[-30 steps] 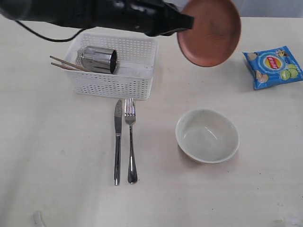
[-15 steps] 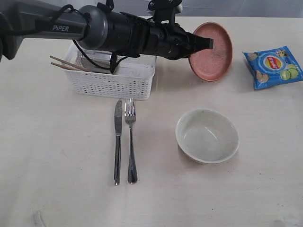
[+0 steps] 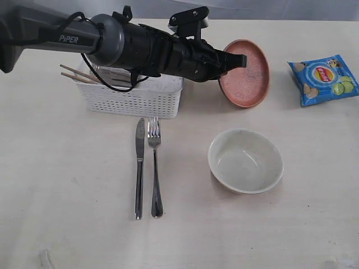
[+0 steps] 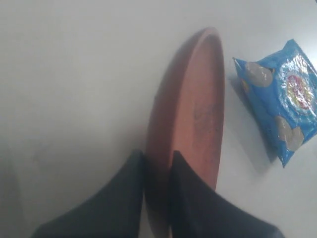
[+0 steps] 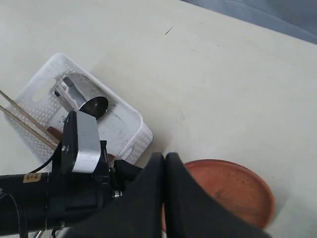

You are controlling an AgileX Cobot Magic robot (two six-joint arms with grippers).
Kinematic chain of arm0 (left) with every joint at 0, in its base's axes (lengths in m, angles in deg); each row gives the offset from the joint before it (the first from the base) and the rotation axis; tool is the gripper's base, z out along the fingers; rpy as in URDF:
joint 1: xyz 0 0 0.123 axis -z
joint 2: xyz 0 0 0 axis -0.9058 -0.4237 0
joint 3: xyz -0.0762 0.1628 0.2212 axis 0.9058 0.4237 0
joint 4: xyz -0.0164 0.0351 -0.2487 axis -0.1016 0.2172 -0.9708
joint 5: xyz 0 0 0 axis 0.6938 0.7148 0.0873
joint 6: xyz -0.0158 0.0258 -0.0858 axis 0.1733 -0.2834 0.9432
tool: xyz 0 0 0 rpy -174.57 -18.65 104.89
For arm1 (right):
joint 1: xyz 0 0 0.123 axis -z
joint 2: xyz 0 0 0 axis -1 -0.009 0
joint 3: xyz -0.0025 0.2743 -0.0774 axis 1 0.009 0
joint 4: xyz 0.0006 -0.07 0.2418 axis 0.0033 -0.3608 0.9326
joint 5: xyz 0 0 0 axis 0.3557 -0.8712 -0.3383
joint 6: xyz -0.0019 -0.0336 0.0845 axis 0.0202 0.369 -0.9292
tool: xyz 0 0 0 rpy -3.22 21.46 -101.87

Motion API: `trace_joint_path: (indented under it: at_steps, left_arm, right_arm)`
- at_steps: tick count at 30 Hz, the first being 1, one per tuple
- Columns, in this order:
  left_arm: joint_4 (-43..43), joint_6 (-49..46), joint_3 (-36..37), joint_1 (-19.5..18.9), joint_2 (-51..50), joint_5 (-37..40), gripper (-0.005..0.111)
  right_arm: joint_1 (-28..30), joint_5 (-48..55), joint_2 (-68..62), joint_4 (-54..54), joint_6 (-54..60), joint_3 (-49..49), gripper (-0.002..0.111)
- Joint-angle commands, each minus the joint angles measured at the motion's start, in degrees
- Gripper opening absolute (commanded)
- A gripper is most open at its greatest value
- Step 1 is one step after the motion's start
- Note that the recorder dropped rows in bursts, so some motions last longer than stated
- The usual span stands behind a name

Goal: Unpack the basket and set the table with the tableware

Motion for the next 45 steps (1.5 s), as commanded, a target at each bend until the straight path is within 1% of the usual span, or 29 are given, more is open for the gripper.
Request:
trace_joint_path:
  at_steps: [1, 3, 4, 6, 9, 10, 11, 12, 16, 22, 25, 28, 30, 34, 35, 36, 38, 40, 45]
  left_arm:
    - [-0.54, -0.21, 0.83, 0.15, 0.24, 1.53, 0.000]
    - [-0.54, -0.21, 0.83, 0.15, 0.24, 2.09, 0.002]
    - [-0.54, -0.21, 0.83, 0.15, 0.24, 2.09, 0.006]
    - [-0.54, -0.21, 0.83, 0.15, 0.24, 2.09, 0.019]
    - [-0.54, -0.21, 0.83, 0.15, 0.24, 1.76, 0.051]
    - [-0.54, -0.21, 0.83, 0.15, 0.24, 1.55, 0.060]
    - [-0.54, -0.21, 0.83, 0.15, 0.24, 0.91, 0.065]
    - [-0.54, -0.21, 0.83, 0.15, 0.34, 0.38, 0.066]
    - [-0.54, -0.21, 0.83, 0.15, 0.47, 0.48, 0.064]
    - [-0.54, -0.59, 0.83, 0.15, 3.20, 0.12, 0.062]
    - [1.87, -1.32, 0.83, 0.15, 6.04, -1.91, 0.056]
    - [4.25, -1.32, 0.83, 0.15, 9.48, -2.51, 0.045]
    - [6.33, -1.40, 0.83, 0.15, 11.92, -2.51, 0.036]
    - [9.90, -1.45, 0.83, 0.15, 15.96, -3.08, 0.011]
    - [10.56, -1.45, 0.83, 0.15, 16.95, -3.53, 0.003]
    - [10.80, -1.55, 0.83, 0.15, 17.84, -4.00, 0.000]
    - [10.80, -1.55, 0.83, 0.15, 19.43, -4.20, 0.000]
    - [10.80, -1.55, 0.83, 0.15, 20.82, -4.57, 0.000]
    - [10.80, -2.79, 0.83, 0.15, 23.06, -5.34, 0.000]
  right_arm:
    - [0.39, 0.28, 0.37, 0.37, 0.59, 0.18, 0.000]
    - [0.39, 0.28, 0.37, 0.37, 0.59, 0.18, 0.000]
    - [0.39, 0.28, 0.37, 0.37, 0.59, 0.18, 0.000]
    - [0.39, 0.28, 0.37, 0.37, 0.59, 0.18, 0.000]
    - [0.39, 0.41, 0.37, 0.37, 0.59, 0.18, 0.000]
    - [0.39, 0.44, 0.37, 0.37, 0.59, 0.18, 0.000]
    - [0.39, 0.55, 0.37, 0.21, 0.59, 0.18, 0.000]
    - [0.39, 0.55, 0.37, -0.03, 0.49, 0.18, 0.000]
    - [0.39, 1.67, 0.27, -2.45, -1.73, 0.18, 0.000]
    - [0.39, 3.80, -1.64, -12.30, -10.09, 0.18, 0.000]
    - [0.39, 3.80, -3.91, -12.27, -10.64, 3.20, 0.000]
    - [0.39, 3.80, -5.90, -12.00, -10.64, 9.14, 0.000]
    - [0.29, 0.93, -7.09, -12.00, -10.64, 12.97, 0.000]
    - [0.29, -6.30, -7.73, -13.66, -11.00, 19.38, 0.000]
    - [0.17, -8.71, -8.07, -14.59, -11.62, 21.16, 0.000]
    - [-0.14, -10.64, -8.42, -15.53, -12.40, 22.03, 0.000]
    - [-0.90, -13.43, -10.07, -18.54, -14.22, 23.24, 0.000]
    - [-1.82, -13.81, -12.04, -21.31, -15.90, 23.22, 0.000]
    - [-3.58, -14.99, -15.10, -22.18, -16.25, 23.22, 0.000]
